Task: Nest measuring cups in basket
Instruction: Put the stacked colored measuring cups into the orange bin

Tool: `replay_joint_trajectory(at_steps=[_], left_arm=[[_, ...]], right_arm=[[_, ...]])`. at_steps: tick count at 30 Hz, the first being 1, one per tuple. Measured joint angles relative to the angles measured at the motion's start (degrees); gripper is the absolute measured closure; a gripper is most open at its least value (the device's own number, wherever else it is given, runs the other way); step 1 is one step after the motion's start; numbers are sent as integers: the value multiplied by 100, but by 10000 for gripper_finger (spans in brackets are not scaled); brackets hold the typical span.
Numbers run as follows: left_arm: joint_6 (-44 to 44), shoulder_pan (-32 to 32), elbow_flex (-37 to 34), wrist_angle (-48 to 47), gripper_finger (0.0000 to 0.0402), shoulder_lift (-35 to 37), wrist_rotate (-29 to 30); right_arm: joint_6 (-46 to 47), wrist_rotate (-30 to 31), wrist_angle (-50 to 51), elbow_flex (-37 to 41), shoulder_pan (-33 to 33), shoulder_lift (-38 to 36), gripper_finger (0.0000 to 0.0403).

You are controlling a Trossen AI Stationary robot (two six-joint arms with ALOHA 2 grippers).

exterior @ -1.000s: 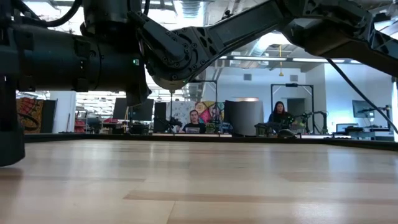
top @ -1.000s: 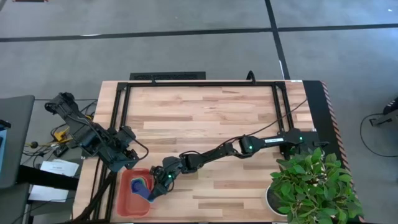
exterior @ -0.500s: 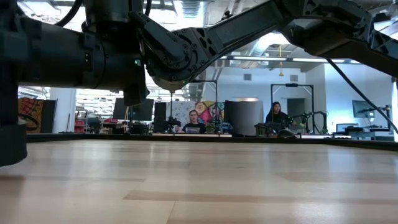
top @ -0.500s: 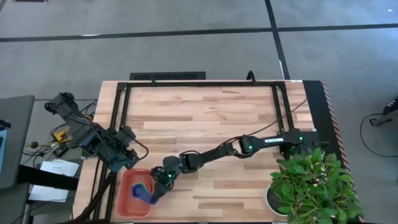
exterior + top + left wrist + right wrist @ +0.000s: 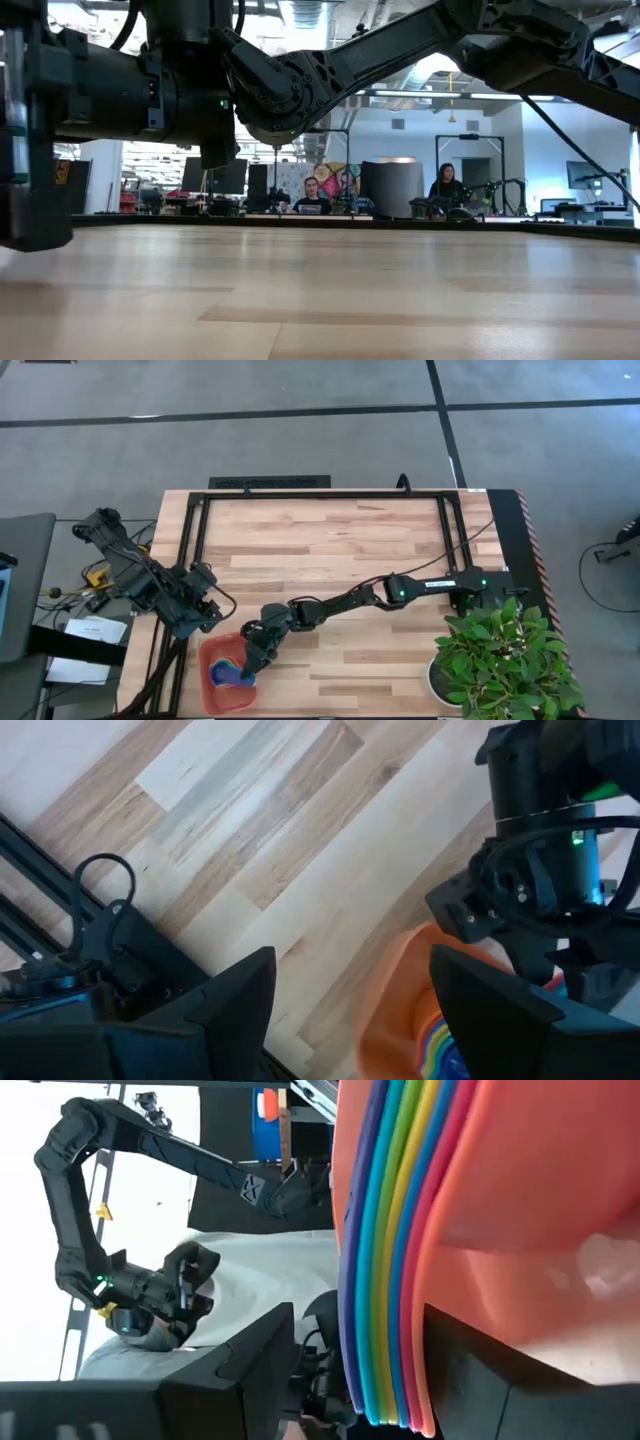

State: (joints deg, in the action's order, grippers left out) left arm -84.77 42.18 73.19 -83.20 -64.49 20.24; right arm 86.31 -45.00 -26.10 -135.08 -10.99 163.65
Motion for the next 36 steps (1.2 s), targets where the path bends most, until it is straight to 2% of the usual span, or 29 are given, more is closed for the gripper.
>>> replay_joint_trajectory(at_steps=[7, 19, 36], left_arm=[[-7, 3, 0, -68, 148, 0, 27], [-11, 1, 0, -175, 148, 0, 220], [-128, 1, 0, -175, 148, 0, 45]], right_arm=[[-70, -102, 357, -8, 72, -12, 174], [-264, -46, 406, 16, 64, -117, 179], [-1905, 299, 616, 14, 53, -168, 190]])
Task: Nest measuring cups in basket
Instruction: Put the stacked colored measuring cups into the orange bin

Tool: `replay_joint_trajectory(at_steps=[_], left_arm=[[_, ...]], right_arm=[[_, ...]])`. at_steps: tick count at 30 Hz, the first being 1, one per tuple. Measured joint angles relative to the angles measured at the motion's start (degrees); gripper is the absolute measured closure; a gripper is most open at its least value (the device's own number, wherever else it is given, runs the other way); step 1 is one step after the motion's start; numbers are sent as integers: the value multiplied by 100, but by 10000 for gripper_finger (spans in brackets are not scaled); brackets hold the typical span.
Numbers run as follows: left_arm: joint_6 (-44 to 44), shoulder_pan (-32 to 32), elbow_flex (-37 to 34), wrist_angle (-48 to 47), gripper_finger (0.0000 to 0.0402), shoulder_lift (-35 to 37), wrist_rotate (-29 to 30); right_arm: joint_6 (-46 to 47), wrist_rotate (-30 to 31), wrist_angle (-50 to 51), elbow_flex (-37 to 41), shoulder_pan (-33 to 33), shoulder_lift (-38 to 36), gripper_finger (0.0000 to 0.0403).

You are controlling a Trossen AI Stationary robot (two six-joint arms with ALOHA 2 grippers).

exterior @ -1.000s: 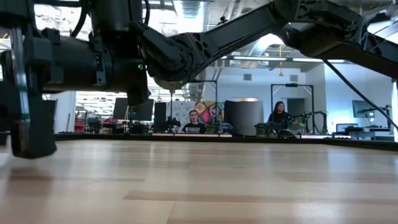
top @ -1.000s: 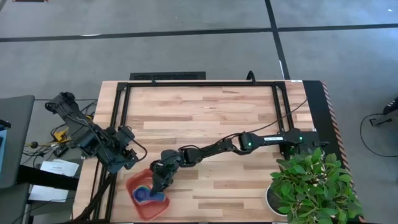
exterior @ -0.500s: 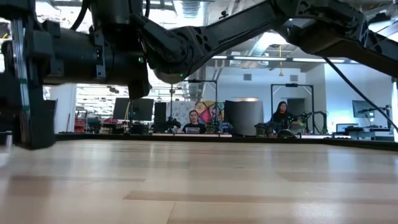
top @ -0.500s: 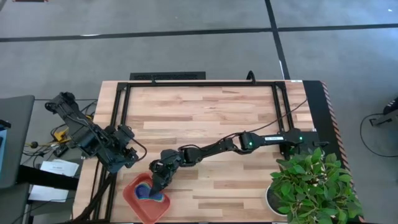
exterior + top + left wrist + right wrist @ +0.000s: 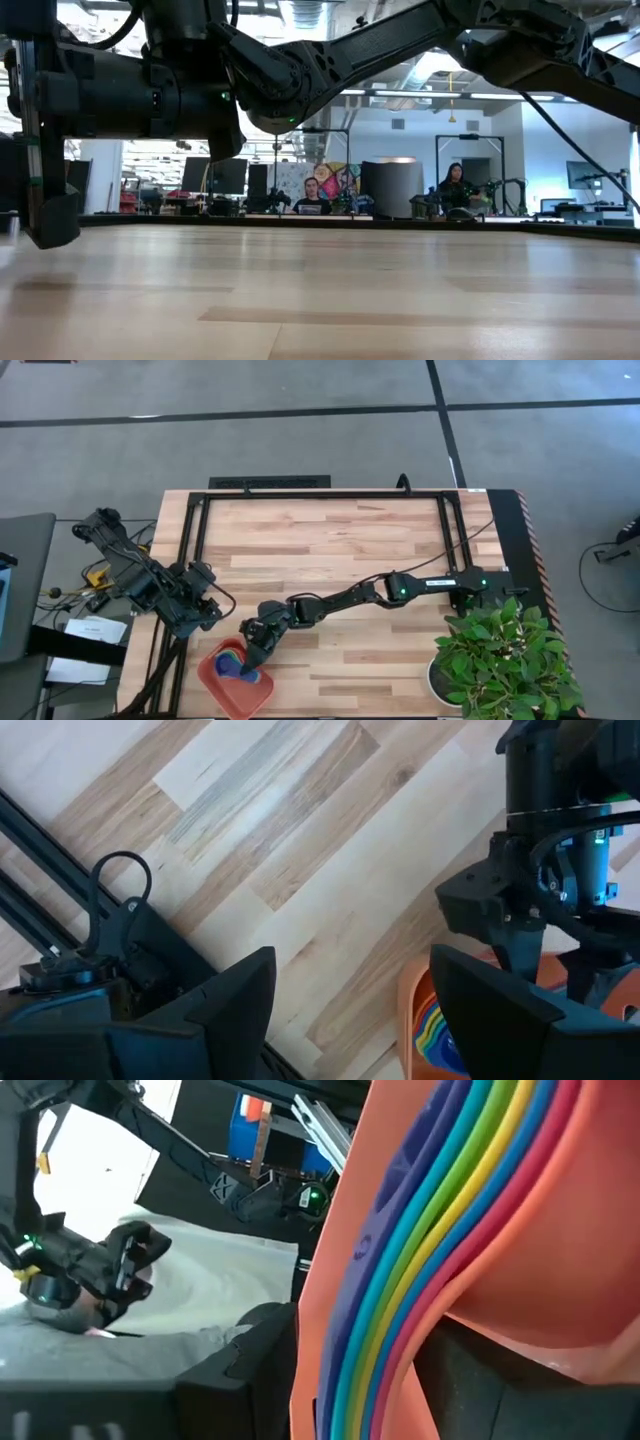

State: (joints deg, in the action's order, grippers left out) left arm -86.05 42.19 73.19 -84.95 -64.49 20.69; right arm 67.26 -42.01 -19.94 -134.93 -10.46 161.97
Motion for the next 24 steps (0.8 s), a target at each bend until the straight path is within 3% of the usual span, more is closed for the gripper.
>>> replay_joint_trajectory(at_steps=[12, 24], left_arm=[[89, 0, 0, 157, 148, 0, -57], [83, 0, 1, 177, 148, 0, 82]], right_arm=[[518, -432, 96, 0, 11, 0, 202], [189, -154, 253, -13, 26, 0, 154]])
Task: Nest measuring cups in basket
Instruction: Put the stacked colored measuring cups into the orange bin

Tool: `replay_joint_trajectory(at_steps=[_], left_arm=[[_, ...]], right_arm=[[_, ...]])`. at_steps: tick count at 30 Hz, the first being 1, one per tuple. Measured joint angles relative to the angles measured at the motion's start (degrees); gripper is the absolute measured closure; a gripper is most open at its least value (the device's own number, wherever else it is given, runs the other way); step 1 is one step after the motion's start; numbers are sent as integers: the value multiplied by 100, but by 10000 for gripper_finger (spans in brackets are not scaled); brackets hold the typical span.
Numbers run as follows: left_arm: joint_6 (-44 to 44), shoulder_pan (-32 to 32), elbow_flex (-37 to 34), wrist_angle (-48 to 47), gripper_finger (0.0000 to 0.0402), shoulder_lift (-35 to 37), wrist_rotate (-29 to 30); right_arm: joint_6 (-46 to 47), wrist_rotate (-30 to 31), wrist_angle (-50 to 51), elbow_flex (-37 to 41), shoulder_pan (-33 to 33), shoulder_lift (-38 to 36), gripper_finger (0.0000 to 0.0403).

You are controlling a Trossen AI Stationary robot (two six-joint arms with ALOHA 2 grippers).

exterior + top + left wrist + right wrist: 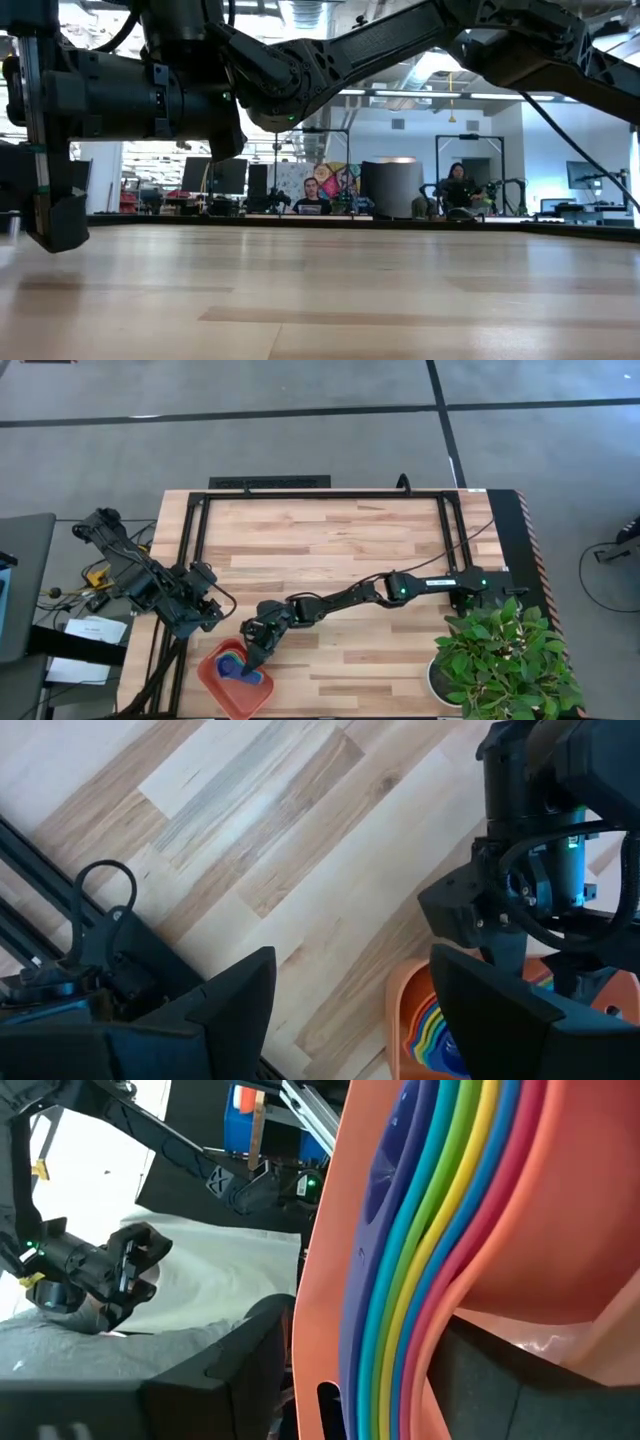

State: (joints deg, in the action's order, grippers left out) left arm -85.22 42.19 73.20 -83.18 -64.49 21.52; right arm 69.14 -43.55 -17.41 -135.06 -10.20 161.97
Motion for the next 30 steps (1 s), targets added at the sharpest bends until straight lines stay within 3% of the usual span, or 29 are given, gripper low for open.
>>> replay_joint_trajectory(at_steps=[30], left_arm=[[51, 0, -1, -28, 148, 0, 13]], right_arm=[[-1339, 16, 1569, 11, 134, -409, 162]])
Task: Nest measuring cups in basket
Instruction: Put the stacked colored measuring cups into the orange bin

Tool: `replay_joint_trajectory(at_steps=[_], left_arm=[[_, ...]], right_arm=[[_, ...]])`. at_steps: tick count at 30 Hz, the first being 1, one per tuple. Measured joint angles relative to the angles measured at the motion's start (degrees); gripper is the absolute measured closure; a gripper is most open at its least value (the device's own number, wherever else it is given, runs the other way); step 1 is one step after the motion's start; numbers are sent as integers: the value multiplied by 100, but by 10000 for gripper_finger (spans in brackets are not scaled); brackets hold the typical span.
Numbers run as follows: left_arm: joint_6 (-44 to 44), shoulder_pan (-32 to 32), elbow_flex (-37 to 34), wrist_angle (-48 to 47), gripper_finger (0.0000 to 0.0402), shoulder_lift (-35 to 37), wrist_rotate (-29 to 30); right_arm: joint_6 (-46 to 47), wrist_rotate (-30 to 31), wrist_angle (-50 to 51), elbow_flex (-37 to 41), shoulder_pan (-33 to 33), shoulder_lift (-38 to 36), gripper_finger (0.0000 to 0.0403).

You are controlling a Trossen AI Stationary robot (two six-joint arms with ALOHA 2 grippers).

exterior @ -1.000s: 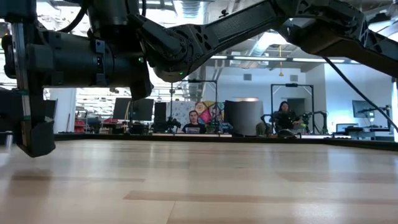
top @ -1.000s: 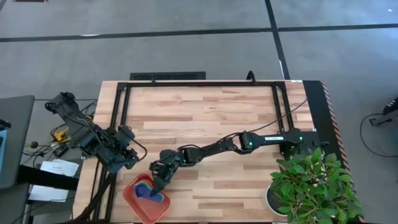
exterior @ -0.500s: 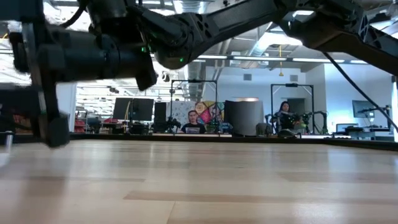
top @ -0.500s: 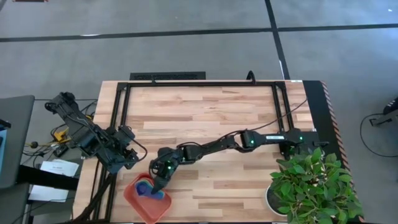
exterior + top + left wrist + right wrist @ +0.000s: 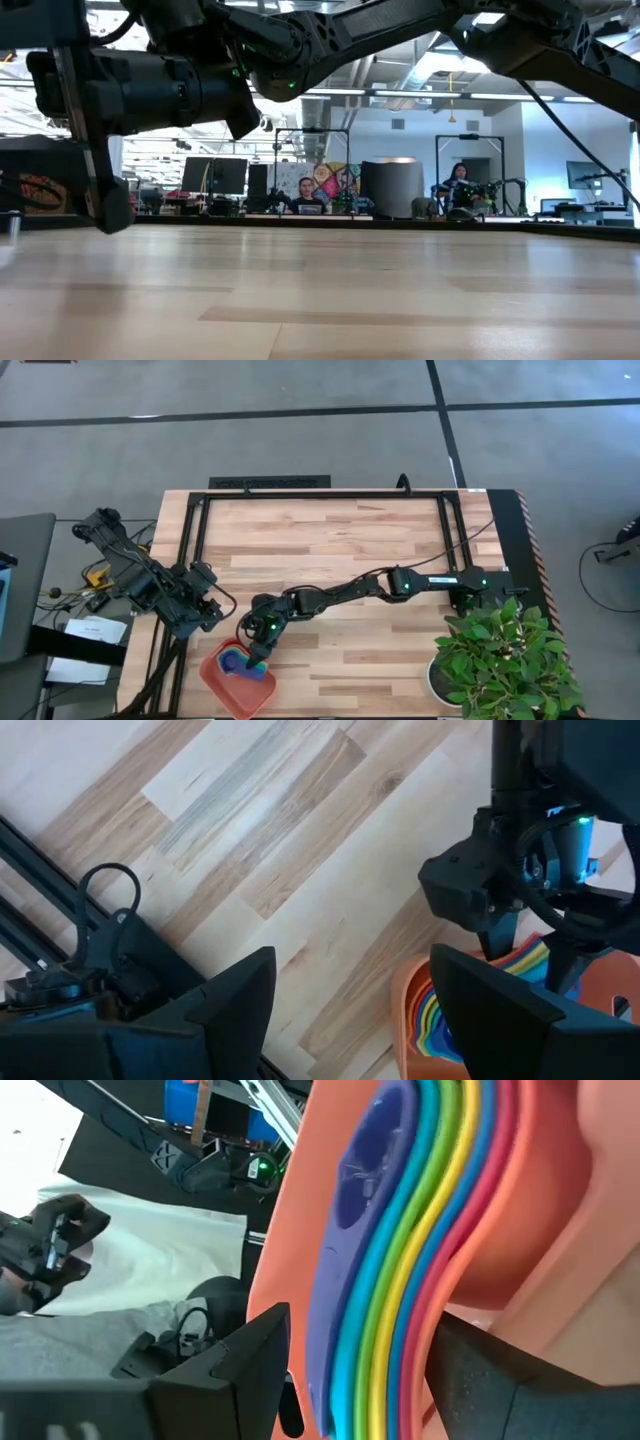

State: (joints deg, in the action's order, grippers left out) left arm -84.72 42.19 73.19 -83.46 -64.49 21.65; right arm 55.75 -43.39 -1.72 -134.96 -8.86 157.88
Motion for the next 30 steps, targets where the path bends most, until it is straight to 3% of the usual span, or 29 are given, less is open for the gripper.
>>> replay_joint_trajectory(at_steps=[21, 30], left_arm=[[42, 0, 0, -24, 148, 0, -2], [162, 0, 0, -111, 148, 0, 177]], right_arm=[[30, -261, 622, -7, 116, -54, 163], [-568, 163, 1223, -7, 127, -501, 163]])
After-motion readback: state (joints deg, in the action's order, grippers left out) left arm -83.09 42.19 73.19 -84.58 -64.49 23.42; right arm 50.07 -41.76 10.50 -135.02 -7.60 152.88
